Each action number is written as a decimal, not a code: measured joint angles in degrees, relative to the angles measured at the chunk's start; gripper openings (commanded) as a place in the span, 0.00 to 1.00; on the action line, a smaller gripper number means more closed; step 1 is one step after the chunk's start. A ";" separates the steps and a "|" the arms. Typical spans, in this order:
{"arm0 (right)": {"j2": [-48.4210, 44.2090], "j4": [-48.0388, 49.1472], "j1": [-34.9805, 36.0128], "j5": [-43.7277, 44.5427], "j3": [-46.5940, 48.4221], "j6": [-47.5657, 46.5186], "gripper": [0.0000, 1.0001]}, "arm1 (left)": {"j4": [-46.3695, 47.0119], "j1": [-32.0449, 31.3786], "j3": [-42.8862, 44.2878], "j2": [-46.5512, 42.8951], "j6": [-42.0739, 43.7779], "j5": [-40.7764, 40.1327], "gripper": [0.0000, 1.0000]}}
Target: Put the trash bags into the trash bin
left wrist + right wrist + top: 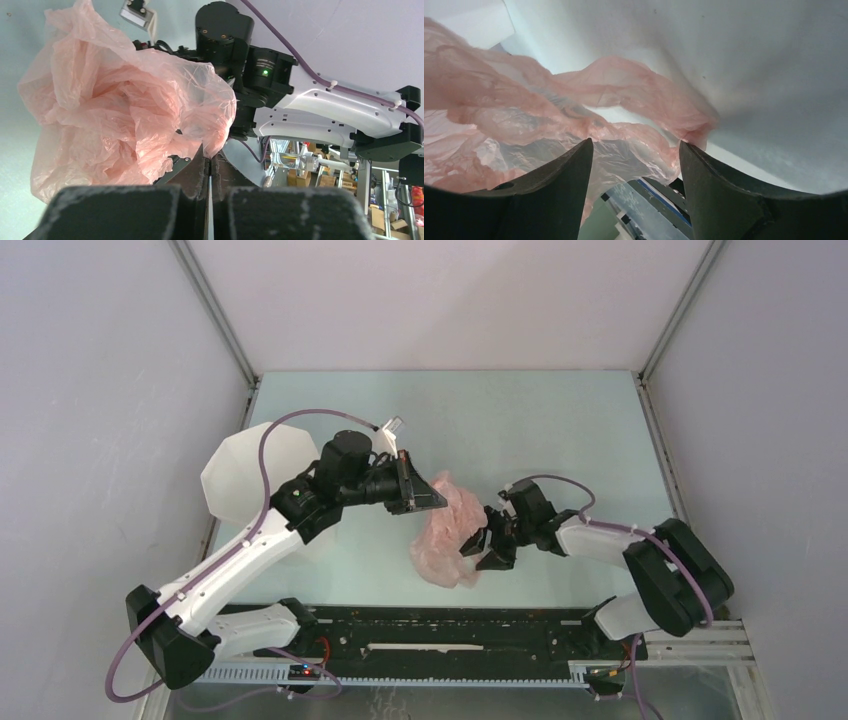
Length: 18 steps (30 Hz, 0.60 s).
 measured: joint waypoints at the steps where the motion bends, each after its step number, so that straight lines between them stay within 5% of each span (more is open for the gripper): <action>1: -1.22 -1.70 -0.26 0.96 0.00 -0.55 0.74 | -0.02 0.00 0.00 0.00 0.02 -0.02 0.00; 10: -16.02 -15.19 -2.25 6.23 0.04 -5.75 0.75 | -0.02 0.00 0.00 0.09 0.61 0.17 0.00; 18: -16.02 -20.83 -2.27 9.14 0.15 -6.80 0.76 | -0.07 0.00 0.11 2.05 1.09 1.55 0.00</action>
